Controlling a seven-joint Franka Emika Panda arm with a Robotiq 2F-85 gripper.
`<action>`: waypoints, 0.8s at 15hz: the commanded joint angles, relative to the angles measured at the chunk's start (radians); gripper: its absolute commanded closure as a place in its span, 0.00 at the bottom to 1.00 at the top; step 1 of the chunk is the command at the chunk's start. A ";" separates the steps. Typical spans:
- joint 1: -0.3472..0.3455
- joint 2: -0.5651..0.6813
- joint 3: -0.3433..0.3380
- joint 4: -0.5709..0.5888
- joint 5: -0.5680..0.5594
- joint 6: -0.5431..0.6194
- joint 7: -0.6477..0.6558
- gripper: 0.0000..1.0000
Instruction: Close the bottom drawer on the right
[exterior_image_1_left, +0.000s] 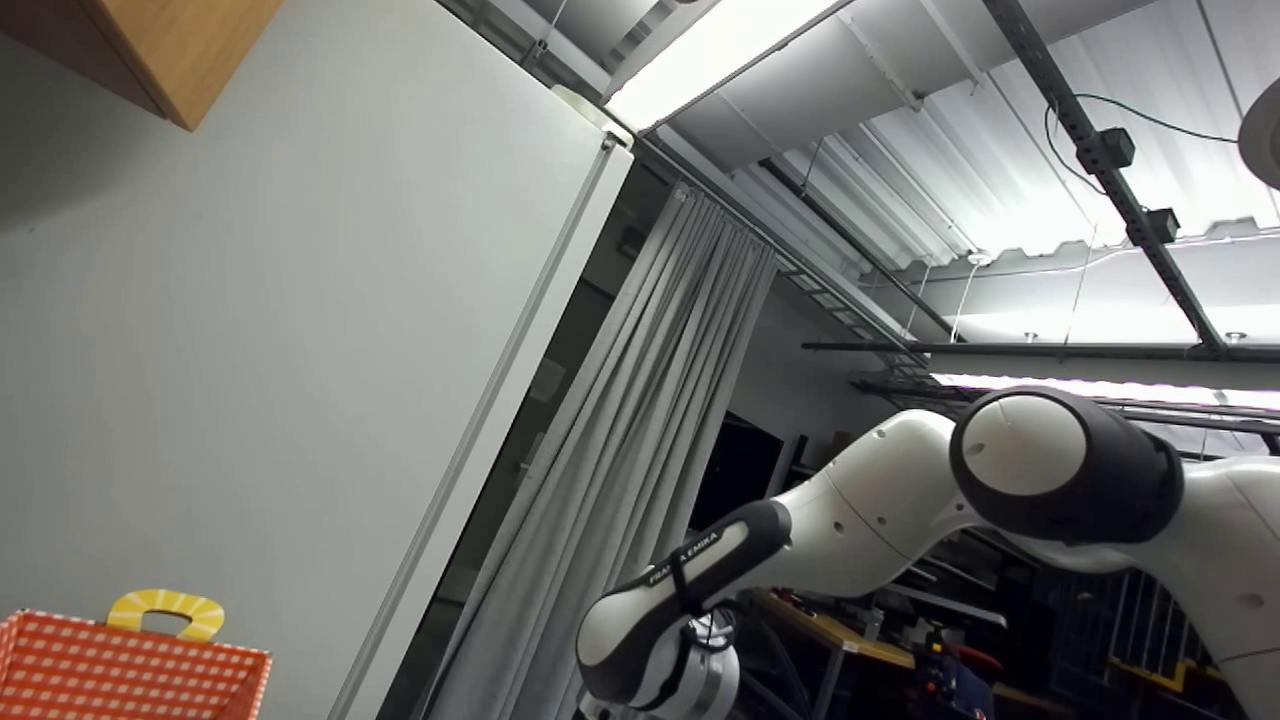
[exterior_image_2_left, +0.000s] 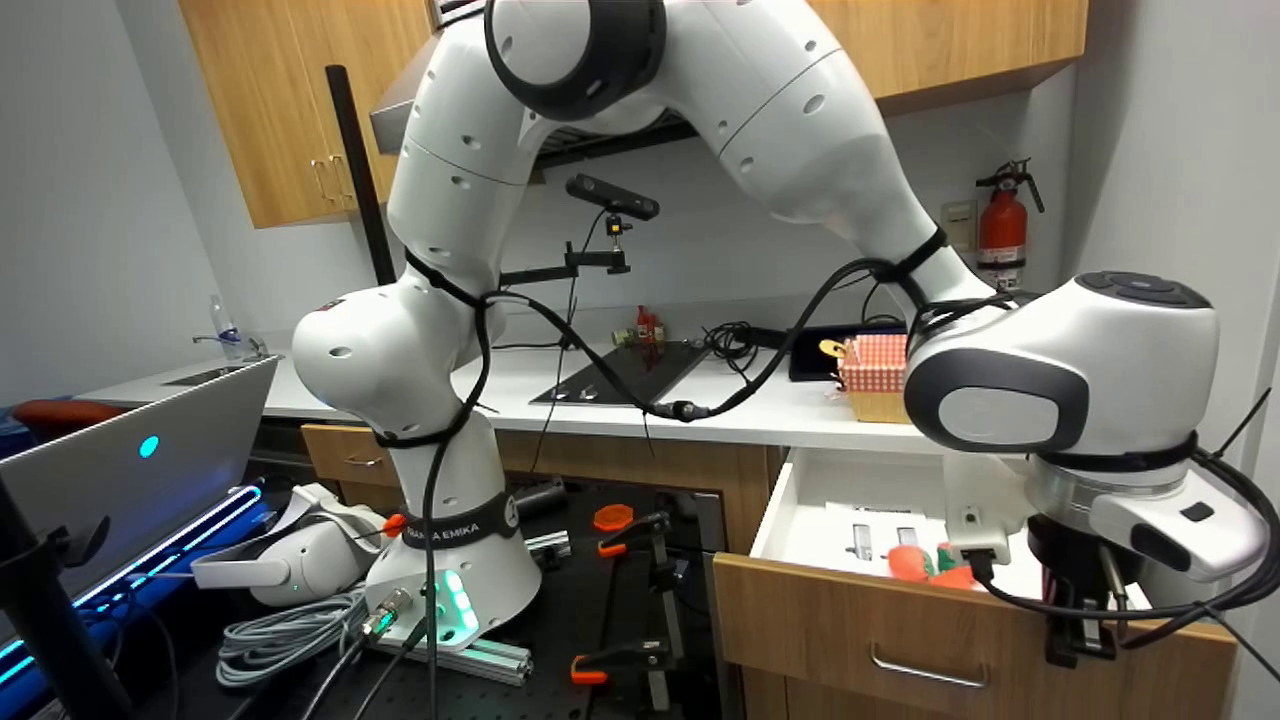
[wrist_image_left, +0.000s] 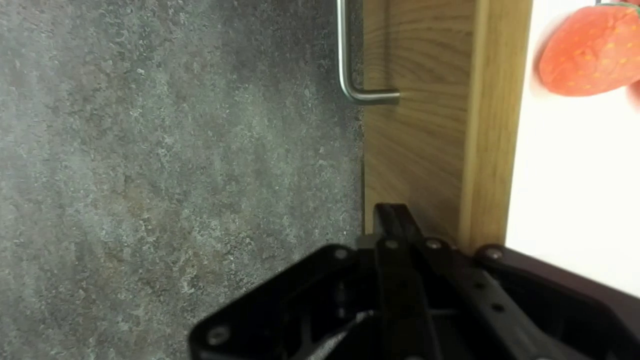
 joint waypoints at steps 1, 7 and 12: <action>-0.009 0.020 0.055 0.023 0.056 0.026 -0.049 1.00; 0.051 0.084 0.119 0.074 0.052 0.030 -0.032 1.00; 0.084 0.110 0.233 0.131 0.096 0.038 -0.058 1.00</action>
